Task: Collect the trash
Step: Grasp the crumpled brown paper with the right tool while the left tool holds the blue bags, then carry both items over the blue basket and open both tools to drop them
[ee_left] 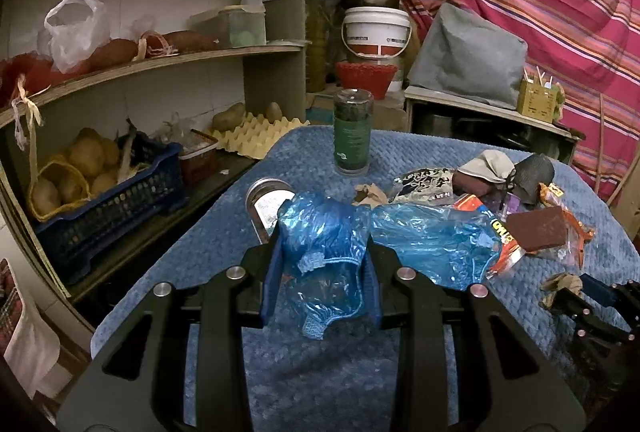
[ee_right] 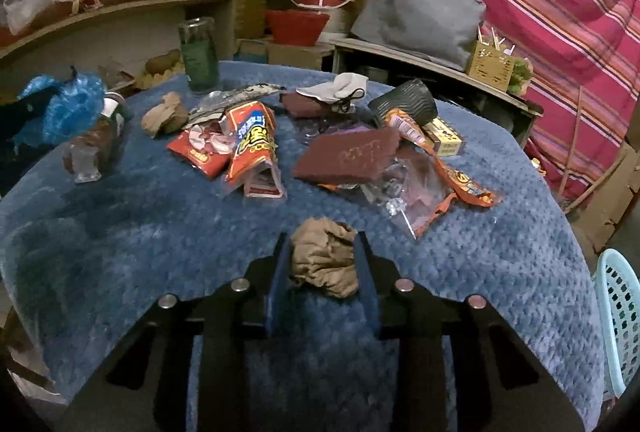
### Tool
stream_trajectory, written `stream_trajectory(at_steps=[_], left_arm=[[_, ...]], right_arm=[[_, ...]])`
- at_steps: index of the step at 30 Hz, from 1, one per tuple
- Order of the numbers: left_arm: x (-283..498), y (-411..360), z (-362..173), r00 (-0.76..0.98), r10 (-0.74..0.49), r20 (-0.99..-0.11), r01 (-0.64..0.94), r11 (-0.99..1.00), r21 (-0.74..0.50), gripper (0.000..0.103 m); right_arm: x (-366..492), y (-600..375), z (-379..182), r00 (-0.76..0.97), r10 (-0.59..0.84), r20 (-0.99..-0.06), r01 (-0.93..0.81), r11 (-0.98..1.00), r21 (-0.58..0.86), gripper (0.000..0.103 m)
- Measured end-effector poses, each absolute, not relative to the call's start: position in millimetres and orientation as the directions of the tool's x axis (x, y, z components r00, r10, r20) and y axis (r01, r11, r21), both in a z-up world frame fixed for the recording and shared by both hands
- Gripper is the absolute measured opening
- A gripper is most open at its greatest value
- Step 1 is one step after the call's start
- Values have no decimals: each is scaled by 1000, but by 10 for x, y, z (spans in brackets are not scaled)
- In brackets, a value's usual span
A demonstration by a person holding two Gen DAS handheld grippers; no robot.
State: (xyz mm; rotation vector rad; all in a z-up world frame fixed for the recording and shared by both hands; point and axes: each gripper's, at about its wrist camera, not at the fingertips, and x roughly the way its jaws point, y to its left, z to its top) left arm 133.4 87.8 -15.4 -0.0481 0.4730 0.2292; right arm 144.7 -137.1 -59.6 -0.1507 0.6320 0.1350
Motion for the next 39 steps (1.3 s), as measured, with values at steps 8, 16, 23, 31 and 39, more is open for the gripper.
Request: stream_trajectory(at_steps=[8, 16, 23, 31, 39], left_arm=[[1305, 721, -164, 866, 212, -452, -220, 975, 36, 33], [1281, 307, -14, 877, 162, -453, -164, 986, 36, 33], [1406, -352, 112, 896, 63, -440, -56, 998, 29, 33], [1646, -1210, 39, 878, -81, -471, 85, 996, -13, 33], [1694, -2262, 26, 851, -242, -465, 276, 961, 4, 33]], right_arm=[[1324, -1723, -428, 821, 73, -567, -135, 988, -69, 32], [1240, -2358, -138, 850, 33, -526, -61, 997, -36, 27], [1229, -3020, -29, 859, 12, -511, -13, 1000, 1, 27], [1146, -3727, -49, 854, -67, -516, 97, 995, 32, 27], [936, -4637, 18, 838, -223, -498, 287, 956, 56, 27]])
